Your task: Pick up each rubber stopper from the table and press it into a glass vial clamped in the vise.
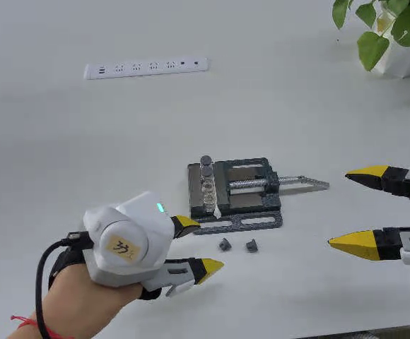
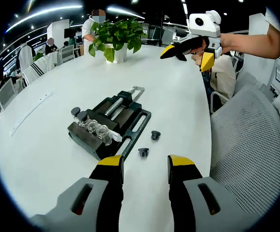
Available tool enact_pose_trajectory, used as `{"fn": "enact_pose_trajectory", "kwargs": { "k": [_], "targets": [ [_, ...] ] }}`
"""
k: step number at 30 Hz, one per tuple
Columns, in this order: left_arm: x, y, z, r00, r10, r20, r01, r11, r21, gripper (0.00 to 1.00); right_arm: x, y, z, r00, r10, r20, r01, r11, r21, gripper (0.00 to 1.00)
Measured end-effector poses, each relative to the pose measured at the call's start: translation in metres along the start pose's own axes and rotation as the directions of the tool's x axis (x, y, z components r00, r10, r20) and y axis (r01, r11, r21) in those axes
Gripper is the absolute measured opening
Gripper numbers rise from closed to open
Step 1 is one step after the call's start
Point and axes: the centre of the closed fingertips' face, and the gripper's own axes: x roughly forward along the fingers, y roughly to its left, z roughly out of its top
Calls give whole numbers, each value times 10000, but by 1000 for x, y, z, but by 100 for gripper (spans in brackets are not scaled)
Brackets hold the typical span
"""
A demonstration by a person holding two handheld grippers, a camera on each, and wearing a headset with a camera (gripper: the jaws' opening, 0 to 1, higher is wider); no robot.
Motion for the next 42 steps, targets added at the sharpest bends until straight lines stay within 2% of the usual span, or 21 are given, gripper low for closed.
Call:
{"fn": "enact_pose_trajectory", "kwargs": {
  "k": [2,7,10,15,17,22,25,42],
  "targets": [
    [5,-1,1,10000,-55,59,56,9999,-109,29,-6,-4,-5,10000,-56,46,55,10000,69,63],
    [16,1,-9,9994,122,-323,-132,9994,-324,24,-14,-7,-13,9998,-124,133,122,9998,172,63],
    [20,1,-12,9985,177,-527,-196,9991,-365,19,-15,-6,-16,9999,-120,124,116,9996,271,63],
    [28,-1,-14,9970,181,-754,-213,9989,-429,16,-14,-3,-17,9998,-131,119,127,9994,332,62],
    [31,-1,-13,9966,191,-797,-226,9988,-428,16,-15,-7,-20,9998,-148,111,144,9992,380,62],
    [35,-4,-10,9961,138,-866,-183,9985,-511,14,-14,-6,-16,9997,-222,131,217,9990,398,62],
    [36,-1,-13,9958,136,-906,-188,9982,-568,13,-13,-5,-16,9996,-243,113,238,9988,423,62],
    [38,0,-14,9961,103,-876,-180,9960,-874,8,-9,-5,-17,9997,-201,100,196,9987,479,61]
  ]
}}
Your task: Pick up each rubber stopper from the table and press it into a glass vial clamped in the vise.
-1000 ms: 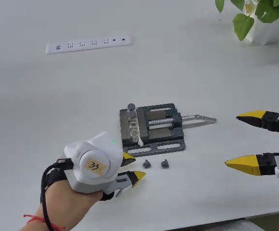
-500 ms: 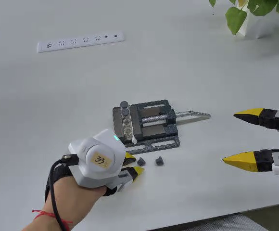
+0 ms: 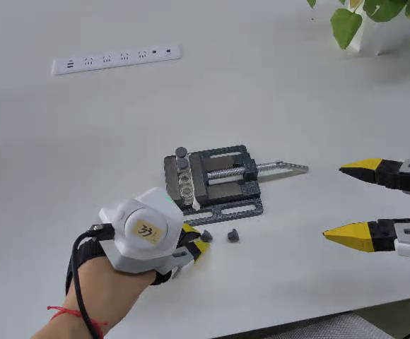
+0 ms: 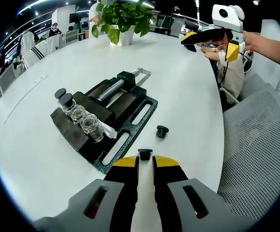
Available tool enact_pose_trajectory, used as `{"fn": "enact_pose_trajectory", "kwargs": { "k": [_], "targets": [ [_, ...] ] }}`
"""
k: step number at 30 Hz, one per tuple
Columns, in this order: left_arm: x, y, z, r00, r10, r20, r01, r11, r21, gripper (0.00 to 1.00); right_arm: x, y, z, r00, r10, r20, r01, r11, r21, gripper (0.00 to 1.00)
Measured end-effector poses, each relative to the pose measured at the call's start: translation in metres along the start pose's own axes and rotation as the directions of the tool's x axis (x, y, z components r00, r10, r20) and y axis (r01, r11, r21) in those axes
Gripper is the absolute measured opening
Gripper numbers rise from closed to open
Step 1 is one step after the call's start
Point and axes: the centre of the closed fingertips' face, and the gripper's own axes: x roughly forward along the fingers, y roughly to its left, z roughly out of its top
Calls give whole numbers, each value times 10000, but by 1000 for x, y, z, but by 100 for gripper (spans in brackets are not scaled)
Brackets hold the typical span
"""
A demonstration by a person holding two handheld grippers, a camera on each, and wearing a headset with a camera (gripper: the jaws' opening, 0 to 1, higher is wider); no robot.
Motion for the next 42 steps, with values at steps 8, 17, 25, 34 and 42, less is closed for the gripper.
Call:
{"fn": "enact_pose_trajectory", "kwargs": {
  "k": [8,17,25,34,42],
  "targets": [
    [0,0,0,10000,-23,-25,23,10000,-26,5,-1,-2,-2,10000,-51,-23,51,10000,26,61],
    [1,1,0,10000,-19,-53,19,10000,16,5,1,-1,-1,10000,3,-57,-2,10000,29,61],
    [1,1,-1,9999,-64,-117,66,9999,124,4,3,0,1,9999,58,-110,-59,10000,-31,60],
    [-1,-2,2,9998,-189,43,189,9998,97,4,5,2,3,9998,148,-146,-149,9998,-95,60],
    [-15,-9,16,9974,-419,578,417,9991,61,4,8,8,8,9986,381,-369,-391,9989,-250,59]
  ]
}}
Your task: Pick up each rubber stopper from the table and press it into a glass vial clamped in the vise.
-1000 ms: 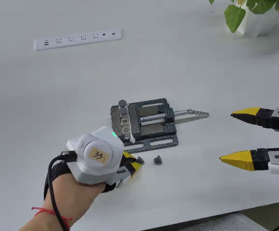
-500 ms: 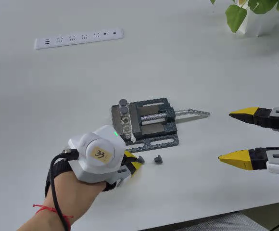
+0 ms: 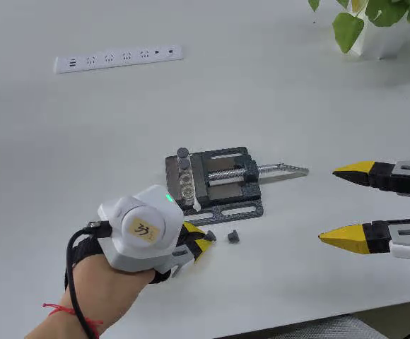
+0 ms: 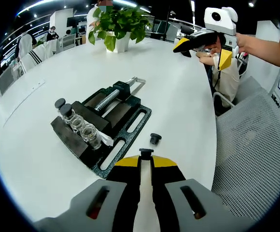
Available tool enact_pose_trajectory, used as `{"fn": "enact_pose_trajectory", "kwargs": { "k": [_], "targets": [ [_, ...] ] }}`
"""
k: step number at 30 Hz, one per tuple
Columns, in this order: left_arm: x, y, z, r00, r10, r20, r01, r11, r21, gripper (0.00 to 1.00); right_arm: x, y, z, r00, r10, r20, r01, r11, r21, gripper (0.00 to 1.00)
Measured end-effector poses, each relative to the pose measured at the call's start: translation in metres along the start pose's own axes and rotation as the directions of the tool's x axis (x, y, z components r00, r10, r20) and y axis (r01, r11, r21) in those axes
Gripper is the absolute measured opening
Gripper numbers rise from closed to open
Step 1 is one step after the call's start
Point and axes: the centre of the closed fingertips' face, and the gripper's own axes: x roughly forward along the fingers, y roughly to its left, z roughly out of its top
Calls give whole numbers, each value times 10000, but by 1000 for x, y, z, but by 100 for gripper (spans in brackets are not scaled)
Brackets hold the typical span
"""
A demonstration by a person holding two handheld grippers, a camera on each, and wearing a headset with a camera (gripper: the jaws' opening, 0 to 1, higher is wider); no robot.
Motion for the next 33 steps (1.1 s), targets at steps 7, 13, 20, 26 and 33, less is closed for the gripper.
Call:
{"fn": "enact_pose_trajectory", "kwargs": {
  "k": [7,13,20,26,33],
  "targets": [
    [-17,-6,19,9967,-185,787,180,9998,66,4,7,8,11,9990,405,-183,-413,9983,-400,58],
    [-38,-11,41,9852,-471,1649,456,9989,126,4,15,22,27,9942,919,-555,-954,9934,-640,53],
    [-60,-25,65,9680,-875,2353,825,9961,312,4,25,40,46,9803,1819,-769,-1899,9751,-1143,48],
    [-72,-40,78,9542,-1345,2671,1208,9904,670,4,30,55,64,9651,2397,-1055,-2534,9563,-1457,51],
    [-83,-60,96,9342,-1841,3056,1658,9825,850,4,34,72,74,9389,3113,-1467,-3351,9242,-1832,32]
  ]
}}
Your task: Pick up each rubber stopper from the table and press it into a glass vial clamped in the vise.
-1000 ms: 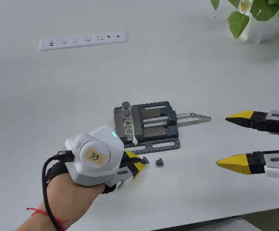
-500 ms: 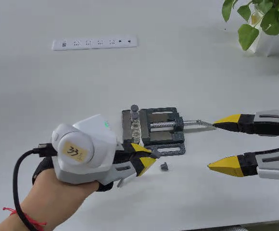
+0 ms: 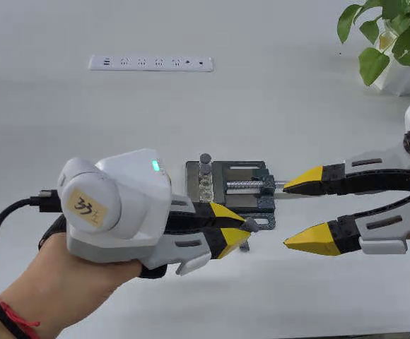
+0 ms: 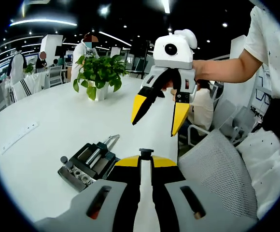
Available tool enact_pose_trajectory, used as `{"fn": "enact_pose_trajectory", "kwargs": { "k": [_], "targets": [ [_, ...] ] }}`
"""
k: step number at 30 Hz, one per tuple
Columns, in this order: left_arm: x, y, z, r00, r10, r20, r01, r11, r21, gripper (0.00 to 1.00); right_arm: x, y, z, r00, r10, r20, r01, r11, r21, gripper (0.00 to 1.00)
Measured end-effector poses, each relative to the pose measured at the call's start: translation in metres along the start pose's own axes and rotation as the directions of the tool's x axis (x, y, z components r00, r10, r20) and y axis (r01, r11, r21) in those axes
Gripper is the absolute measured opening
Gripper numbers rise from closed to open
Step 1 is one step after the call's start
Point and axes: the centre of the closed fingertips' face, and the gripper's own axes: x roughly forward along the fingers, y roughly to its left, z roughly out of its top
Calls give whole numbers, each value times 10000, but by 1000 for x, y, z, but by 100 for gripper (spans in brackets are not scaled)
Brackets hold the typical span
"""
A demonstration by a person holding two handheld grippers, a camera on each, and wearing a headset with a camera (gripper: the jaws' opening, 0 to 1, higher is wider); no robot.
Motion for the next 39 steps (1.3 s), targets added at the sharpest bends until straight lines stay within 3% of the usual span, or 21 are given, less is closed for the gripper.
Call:
{"fn": "enact_pose_trajectory", "kwargs": {
  "k": [5,16,39],
  "targets": [
    [0,-8,5,9996,-245,124,245,9997,17,4,6,10,7,9985,497,-226,-502,9985,-198,21],
    [-3,-18,15,9978,-557,365,555,9984,72,4,14,23,10,9920,1173,-476,-1192,9920,-411,13],
    [-6,-21,13,9949,-974,259,971,9952,131,4,15,27,11,9860,1493,-747,-1546,9855,-705,8]
  ]
}}
